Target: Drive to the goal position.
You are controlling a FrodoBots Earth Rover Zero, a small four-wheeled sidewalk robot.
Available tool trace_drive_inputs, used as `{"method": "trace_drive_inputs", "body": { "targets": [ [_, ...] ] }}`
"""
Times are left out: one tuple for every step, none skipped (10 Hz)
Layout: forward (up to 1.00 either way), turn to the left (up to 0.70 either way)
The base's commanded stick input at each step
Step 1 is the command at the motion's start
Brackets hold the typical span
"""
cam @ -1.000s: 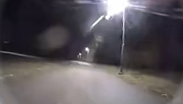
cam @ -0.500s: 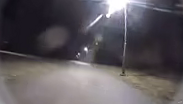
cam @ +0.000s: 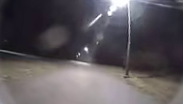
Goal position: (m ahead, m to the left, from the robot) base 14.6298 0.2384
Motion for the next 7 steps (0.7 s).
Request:
{"method": "trace_drive_inputs", "body": {
  "targets": [
    [0.85,0.02],
    [0.85,0.02],
    [0.85,0.02],
    [0.85,0.02],
    [0.85,0.02],
    [0.85,0.02],
    [0.85,0.02]
  ]
}}
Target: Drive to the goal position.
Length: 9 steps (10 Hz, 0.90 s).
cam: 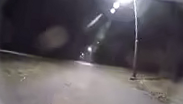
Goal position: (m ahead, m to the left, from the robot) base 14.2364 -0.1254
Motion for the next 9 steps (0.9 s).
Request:
{"method": "trace_drive_inputs", "body": {
  "targets": [
    [0.85,0.03],
    [0.85,0.07],
    [0.85,0.08],
    [0.85,0.07],
    [0.85,0.05],
    [0.85,0.04],
    [0.85,0.03],
    [0.85,0.03],
    [0.85,0.03]
  ]
}}
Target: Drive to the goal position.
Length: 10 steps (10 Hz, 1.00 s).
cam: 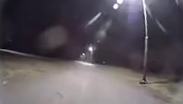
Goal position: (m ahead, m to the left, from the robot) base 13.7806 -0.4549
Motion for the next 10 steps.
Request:
{"method": "trace_drive_inputs", "body": {
  "targets": [
    [0.85,0.03],
    [0.85,0.03],
    [0.85,0.03],
    [0.85,0.02],
    [0.85,0.02],
    [0.85,0.02],
    [0.85,0.03],
    [0.85,0.03],
    [0.85,0.03],
    [0.85,0.03]
  ]
}}
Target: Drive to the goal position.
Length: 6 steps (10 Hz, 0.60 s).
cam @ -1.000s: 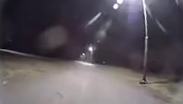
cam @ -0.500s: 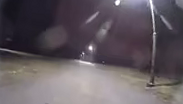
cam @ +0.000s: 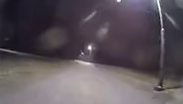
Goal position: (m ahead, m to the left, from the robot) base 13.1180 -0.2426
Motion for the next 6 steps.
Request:
{"method": "trace_drive_inputs", "body": {
  "targets": [
    [0.85,0.03],
    [0.85,0.03],
    [0.85,0.03],
    [0.85,0.03],
    [0.85,0.03],
    [0.85,0.03]
  ]
}}
